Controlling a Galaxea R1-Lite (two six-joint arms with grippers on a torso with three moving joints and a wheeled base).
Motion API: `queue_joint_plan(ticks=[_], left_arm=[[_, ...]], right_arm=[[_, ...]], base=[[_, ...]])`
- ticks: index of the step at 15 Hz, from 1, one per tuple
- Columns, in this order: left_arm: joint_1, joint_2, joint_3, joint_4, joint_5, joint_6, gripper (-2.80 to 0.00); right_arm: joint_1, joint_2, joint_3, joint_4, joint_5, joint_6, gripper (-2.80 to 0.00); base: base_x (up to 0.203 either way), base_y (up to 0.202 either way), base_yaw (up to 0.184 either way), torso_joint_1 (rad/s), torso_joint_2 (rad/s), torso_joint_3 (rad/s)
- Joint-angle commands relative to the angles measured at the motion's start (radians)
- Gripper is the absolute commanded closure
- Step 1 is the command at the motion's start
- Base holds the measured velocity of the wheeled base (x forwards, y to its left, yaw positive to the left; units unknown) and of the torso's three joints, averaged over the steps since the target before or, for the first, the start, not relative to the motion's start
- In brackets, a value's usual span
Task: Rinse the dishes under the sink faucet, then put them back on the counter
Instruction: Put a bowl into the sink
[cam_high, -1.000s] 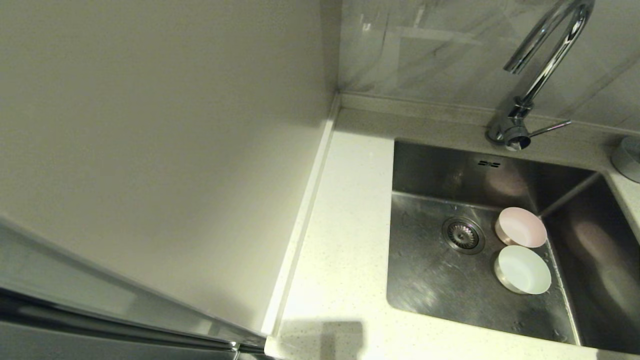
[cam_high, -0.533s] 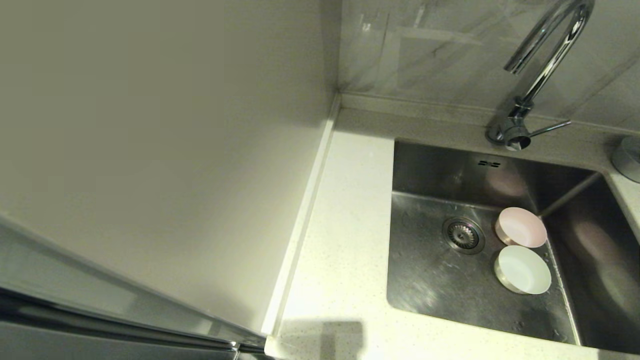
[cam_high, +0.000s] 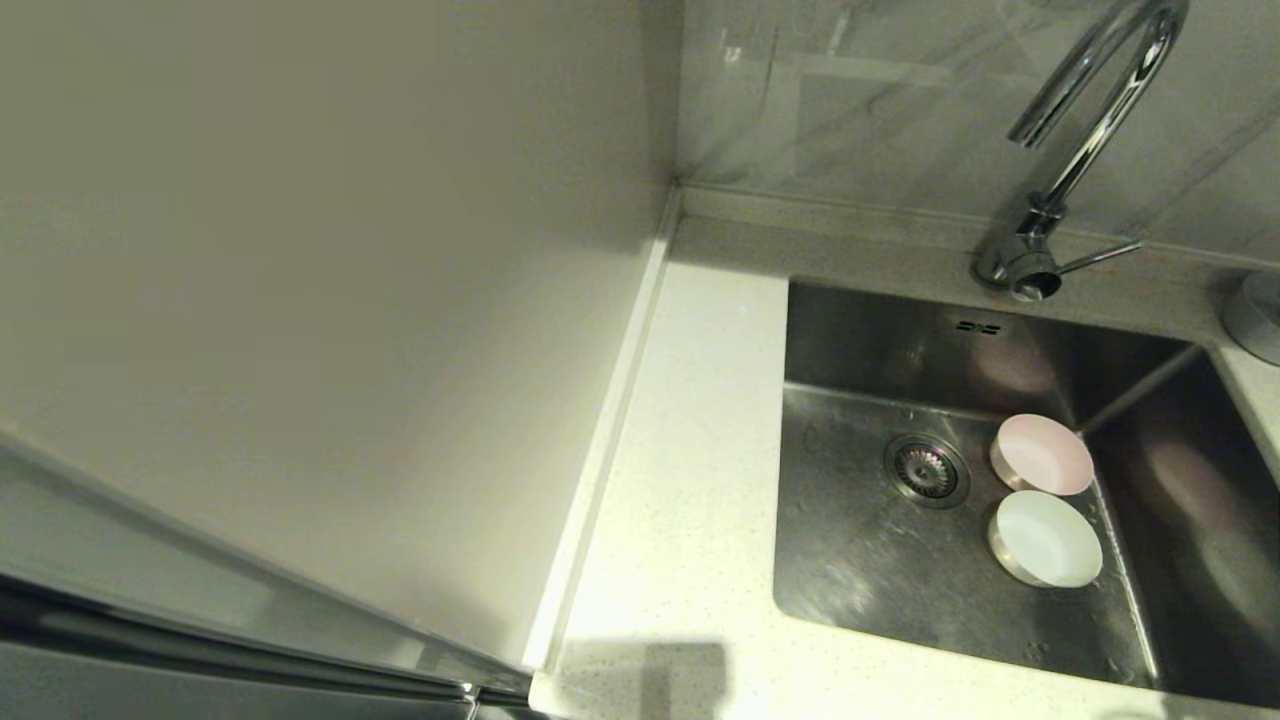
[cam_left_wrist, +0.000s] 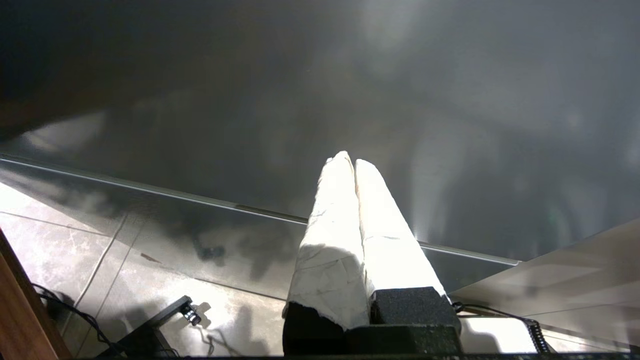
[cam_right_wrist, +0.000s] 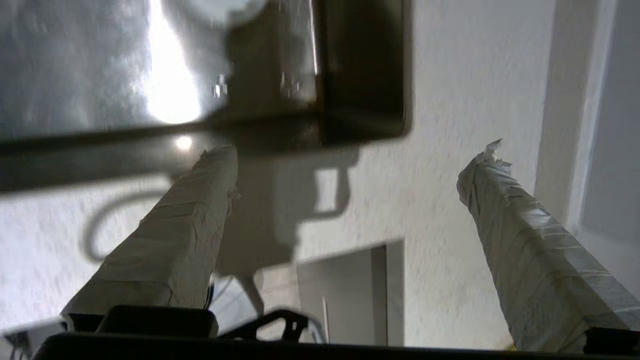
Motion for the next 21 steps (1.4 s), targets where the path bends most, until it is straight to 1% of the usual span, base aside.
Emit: queue_joint_plan(ticks=[1, 3, 5, 6, 7, 8, 9, 11, 13, 15, 16, 17, 18, 19, 20, 21], left_arm=[[-0.001, -0.004, 0.0, -0.001, 0.0, -0.001, 0.0], [0.001, -0.003, 0.0, -0.001, 0.0, -0.001, 0.0], [0.0, -0.003, 0.0, -0.001, 0.001, 0.0, 0.0], [0.001, -0.003, 0.0, -0.001, 0.0, -0.001, 0.0], [0.001, -0.005, 0.0, -0.001, 0.0, -0.001, 0.0], [0.001, -0.003, 0.0, -0.001, 0.001, 0.0, 0.0], [0.001, -0.003, 0.0, -0.001, 0.001, -0.001, 0.0], [0.001, -0.004, 0.0, -0.001, 0.0, -0.001, 0.0], [0.0, -0.003, 0.0, -0.001, 0.0, -0.001, 0.0], [-0.001, -0.004, 0.0, -0.001, 0.001, 0.0, 0.0], [0.0, -0.004, 0.0, -0.001, 0.0, 0.0, 0.0], [0.0, -0.003, 0.0, -0.001, 0.0, 0.0, 0.0], [0.001, -0.003, 0.0, -0.001, 0.0, -0.001, 0.0], [0.0, -0.003, 0.0, -0.001, 0.0, 0.0, 0.0], [0.001, -0.004, 0.0, -0.001, 0.001, 0.0, 0.0], [0.001, -0.003, 0.0, -0.001, 0.0, 0.0, 0.0]], right_arm=[[0.009, 0.12, -0.088, -0.017, -0.003, 0.0, -2.8], [0.03, 0.169, -0.167, -0.014, -0.001, -0.001, -2.8], [0.032, 0.206, -0.279, 0.082, -0.015, 0.007, -2.8], [0.032, 0.227, -0.331, 0.157, -0.051, 0.02, -2.8], [0.033, 0.249, -0.361, 0.216, -0.129, 0.034, -2.8], [0.032, 0.265, -0.377, 0.242, -0.162, 0.041, -2.8], [0.032, 0.274, -0.387, 0.243, -0.177, 0.045, -2.8], [0.033, 0.319, -0.455, 0.243, -0.215, 0.062, -2.8], [0.032, 0.372, -0.531, 0.242, -0.222, 0.069, -2.8], [-0.007, 0.43, -0.637, 0.233, -0.207, 0.066, -2.8], [-0.066, 0.466, -0.689, 0.219, -0.16, 0.046, -2.8], [-0.147, 0.501, -0.732, 0.2, -0.079, 0.0, -2.8], [-0.228, 0.539, -0.776, 0.183, 0.04, -0.06, -2.8], [-0.31, 0.595, -0.826, 0.17, 0.18, -0.128, -2.8], [-0.36, 0.662, -0.883, 0.162, 0.272, -0.19, -2.8], [-0.396, 0.737, -0.961, 0.157, 0.336, -0.25, -2.8]], base=[[0.0, 0.0, 0.0, 0.0, 0.0, 0.0], [0.0, 0.0, 0.0, 0.0, 0.0, 0.0], [0.0, 0.0, 0.0, 0.0, 0.0, 0.0], [0.0, 0.0, 0.0, 0.0, 0.0, 0.0], [0.0, 0.0, 0.0, 0.0, 0.0, 0.0], [0.0, 0.0, 0.0, 0.0, 0.0, 0.0], [0.0, 0.0, 0.0, 0.0, 0.0, 0.0], [0.0, 0.0, 0.0, 0.0, 0.0, 0.0], [0.0, 0.0, 0.0, 0.0, 0.0, 0.0], [0.0, 0.0, 0.0, 0.0, 0.0, 0.0], [0.0, 0.0, 0.0, 0.0, 0.0, 0.0], [0.0, 0.0, 0.0, 0.0, 0.0, 0.0], [0.0, 0.0, 0.0, 0.0, 0.0, 0.0], [0.0, 0.0, 0.0, 0.0, 0.0, 0.0], [0.0, 0.0, 0.0, 0.0, 0.0, 0.0], [0.0, 0.0, 0.0, 0.0, 0.0, 0.0]])
